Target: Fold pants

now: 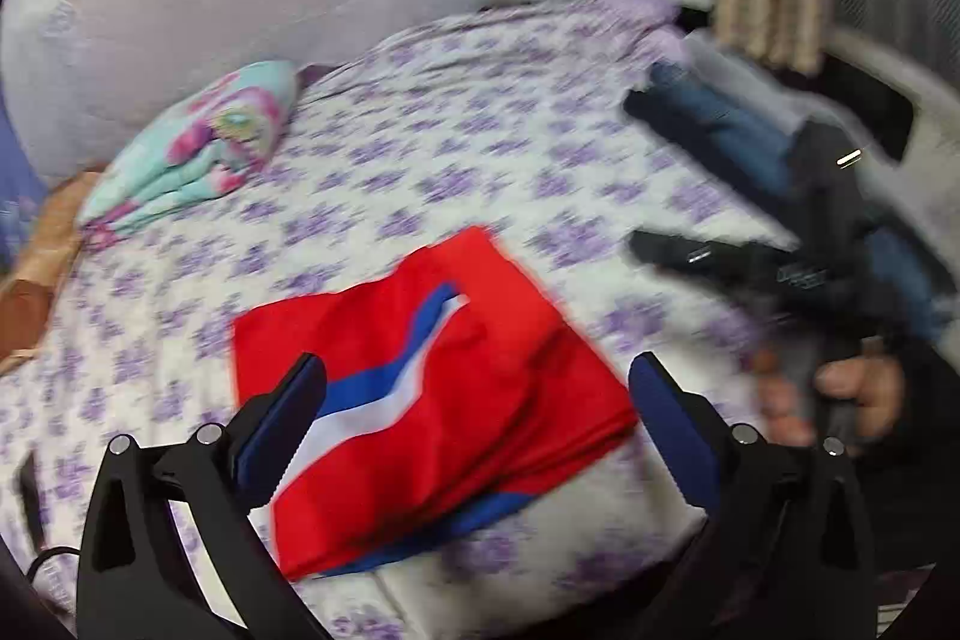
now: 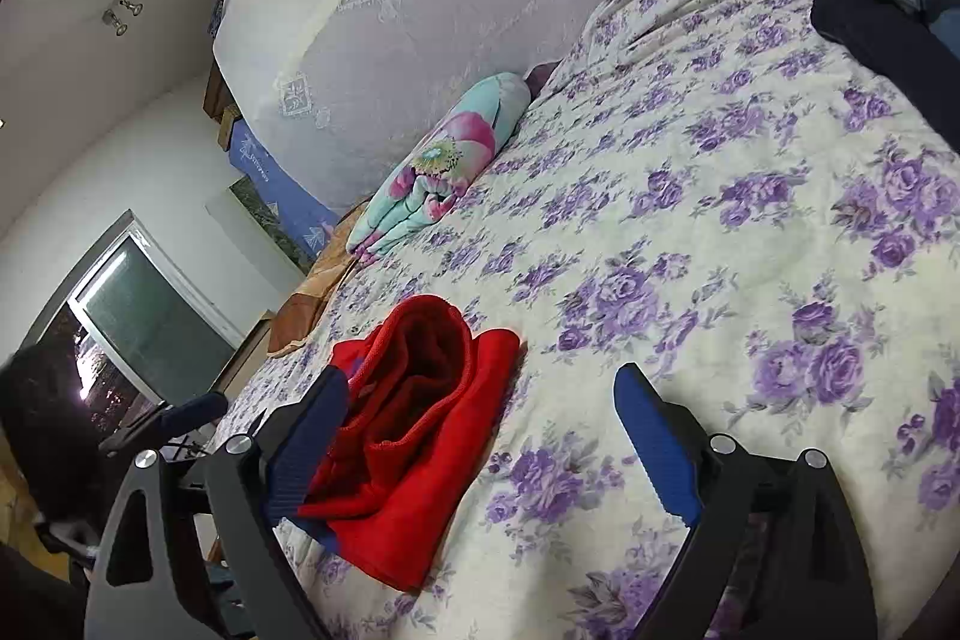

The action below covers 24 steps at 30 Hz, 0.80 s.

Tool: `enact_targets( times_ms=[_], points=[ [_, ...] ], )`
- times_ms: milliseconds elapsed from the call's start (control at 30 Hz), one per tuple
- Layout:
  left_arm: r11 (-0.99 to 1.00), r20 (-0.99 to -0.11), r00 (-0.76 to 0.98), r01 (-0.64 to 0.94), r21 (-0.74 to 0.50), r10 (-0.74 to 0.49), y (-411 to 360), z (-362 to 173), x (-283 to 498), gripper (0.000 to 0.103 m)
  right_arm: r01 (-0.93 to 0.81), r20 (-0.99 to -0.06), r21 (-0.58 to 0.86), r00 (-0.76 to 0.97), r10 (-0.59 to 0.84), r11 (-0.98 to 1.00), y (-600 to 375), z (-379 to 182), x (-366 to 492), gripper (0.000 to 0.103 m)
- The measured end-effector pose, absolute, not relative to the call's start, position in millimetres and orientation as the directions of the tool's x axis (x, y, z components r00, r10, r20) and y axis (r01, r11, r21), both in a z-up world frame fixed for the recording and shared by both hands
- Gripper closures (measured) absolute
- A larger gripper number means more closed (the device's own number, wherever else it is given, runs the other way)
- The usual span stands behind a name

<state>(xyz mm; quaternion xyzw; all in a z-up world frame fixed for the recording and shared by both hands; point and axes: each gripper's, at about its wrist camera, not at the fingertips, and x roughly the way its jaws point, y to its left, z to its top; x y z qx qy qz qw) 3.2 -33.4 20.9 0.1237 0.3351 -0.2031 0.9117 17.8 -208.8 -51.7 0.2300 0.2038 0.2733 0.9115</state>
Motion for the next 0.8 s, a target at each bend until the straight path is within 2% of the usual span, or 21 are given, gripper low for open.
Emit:
enact_targets(
  times_ms=[133,267,367,433,467,500,567,667,800],
  points=[
    [0.917,-0.752,0.578,0.390,-0.088,-0.318,-20,-17,44,0.005,-0.448,-0.238,0.510,0.746,0.622,0.734,-200,-47,14,0.012],
    [0.916,-0.741,0.564,0.362,-0.175,-0.365,-4,-25,45,0.005,-0.525,-0.264,0.564,0.617,0.741,0.637,-179,-31,22,0.012],
    [0.919,-0.717,0.596,0.358,-0.166,-0.362,5,-19,37,0.005,-0.467,-0.428,0.526,0.576,0.696,0.710,-150,-29,39,0.013],
    [0.923,-0.721,0.593,0.341,-0.178,-0.358,13,-22,38,0.005,-0.450,-0.500,0.506,0.542,0.675,0.736,-133,-35,51,0.026],
    [0.923,-0.726,0.587,0.340,-0.180,-0.358,15,-24,38,0.005,-0.450,-0.529,0.516,0.502,0.684,0.729,-125,-41,57,0.039],
    [0.926,-0.733,0.585,0.340,-0.167,-0.347,15,-28,38,0.005,-0.457,-0.539,0.523,0.477,0.694,0.720,-120,-45,61,0.051],
    [0.929,-0.730,0.601,0.346,-0.130,-0.326,13,-33,36,0.005,-0.487,-0.530,0.523,0.457,0.714,0.700,-113,-49,64,0.069],
    [0.922,-0.716,0.607,0.361,-0.136,-0.343,13,-33,32,0.005,-0.527,-0.485,0.484,0.503,0.715,0.699,-116,-33,50,0.076],
    [0.909,-0.701,0.602,0.380,-0.168,-0.382,16,-28,29,0.005,-0.569,-0.483,0.307,0.598,0.640,0.763,-109,-3,17,0.078]
  ],
)
